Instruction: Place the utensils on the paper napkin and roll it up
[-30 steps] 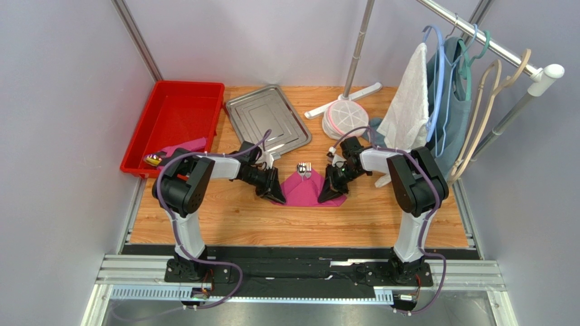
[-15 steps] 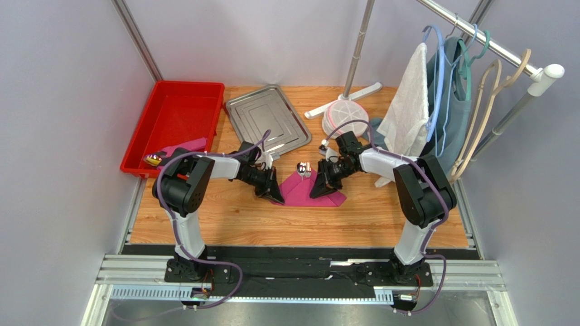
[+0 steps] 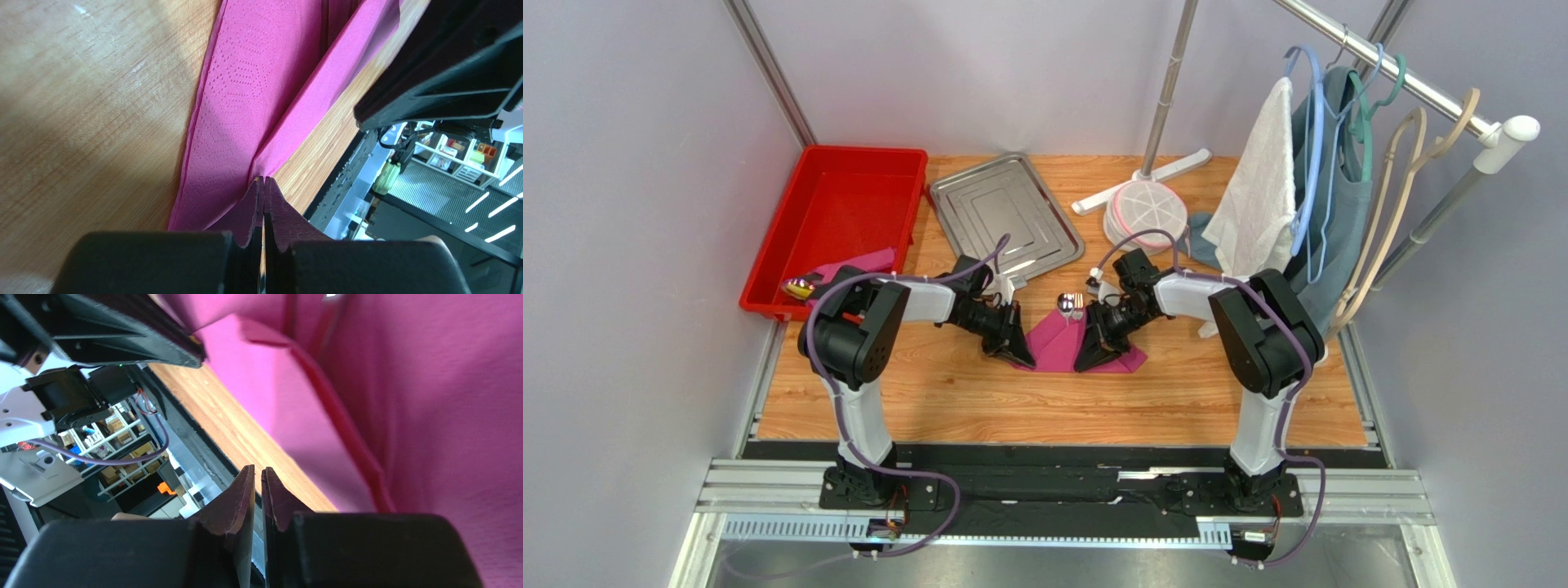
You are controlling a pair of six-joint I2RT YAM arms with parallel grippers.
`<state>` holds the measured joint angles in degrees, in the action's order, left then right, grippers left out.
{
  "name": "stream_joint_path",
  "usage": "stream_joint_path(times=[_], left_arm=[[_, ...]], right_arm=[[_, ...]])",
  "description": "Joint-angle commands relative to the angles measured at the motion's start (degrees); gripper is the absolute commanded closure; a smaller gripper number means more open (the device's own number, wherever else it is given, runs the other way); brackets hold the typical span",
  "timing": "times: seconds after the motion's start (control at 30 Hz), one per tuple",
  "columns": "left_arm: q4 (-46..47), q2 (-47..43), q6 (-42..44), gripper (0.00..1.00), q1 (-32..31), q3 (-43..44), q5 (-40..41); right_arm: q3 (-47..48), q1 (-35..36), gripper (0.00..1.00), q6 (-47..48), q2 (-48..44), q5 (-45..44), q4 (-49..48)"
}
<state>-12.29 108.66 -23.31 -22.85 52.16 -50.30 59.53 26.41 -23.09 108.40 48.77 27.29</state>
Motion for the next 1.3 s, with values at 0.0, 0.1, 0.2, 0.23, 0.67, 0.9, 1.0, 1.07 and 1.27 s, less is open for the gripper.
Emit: stream_joint_path(times=[0.0, 0.1, 0.2, 0.23, 0.67, 0.9, 1.0, 1.07, 1.27], left_arm=[[-0.8, 1.2, 0.7, 1.0, 0.2, 0.0, 2.0], [-0.5, 1.4, 0.6, 1.0, 0.2, -0.1, 1.8], [-0.4, 1.5, 0.5, 1.0, 0.2, 0.0, 1.7], [-0.4, 1.6, 0.5, 1.0, 0.2, 0.0, 1.7], [-0.3, 1.8, 0.3, 1.0, 0.2, 0.0, 2.2], [-0.1, 2.1, -0.2, 1.0, 0.3, 0.0, 2.2], [0.0, 2.0, -0.2, 1.0, 0.3, 0.0, 2.3], [-0.1, 2.0, -0.1, 1.0, 0.3, 0.0, 2.2], [0.2, 1.9, -0.2, 1.0, 0.3, -0.1, 2.1]], right_arm=[[-0.4, -1.4, 0.88, 1.1, 0.7, -1.9, -1.4], [-0.6, -2.1, 0.89, 1.6, 1.4, -2.9, -1.4], [-0.7, -2.6, 0.89, 3.0, 2.3, -3.7, -0.7], [-0.8, -2.6, 0.89, 3.7, 2.3, -4.1, -0.4], [-2.0, -6.2, 0.9, 10.7, 1.4, -9.1, 3.0], [-2.0, -6.9, 0.88, 13.8, -0.8, -9.7, 5.3], [-2.0, -6.9, 0.86, 15.3, -1.7, -10.0, 6.4], [-1.9, -7.0, 0.85, 16.1, -2.6, -10.3, 6.9], [-1.1, -6.8, 0.79, 15.2, -5.7, -6.9, 7.3]])
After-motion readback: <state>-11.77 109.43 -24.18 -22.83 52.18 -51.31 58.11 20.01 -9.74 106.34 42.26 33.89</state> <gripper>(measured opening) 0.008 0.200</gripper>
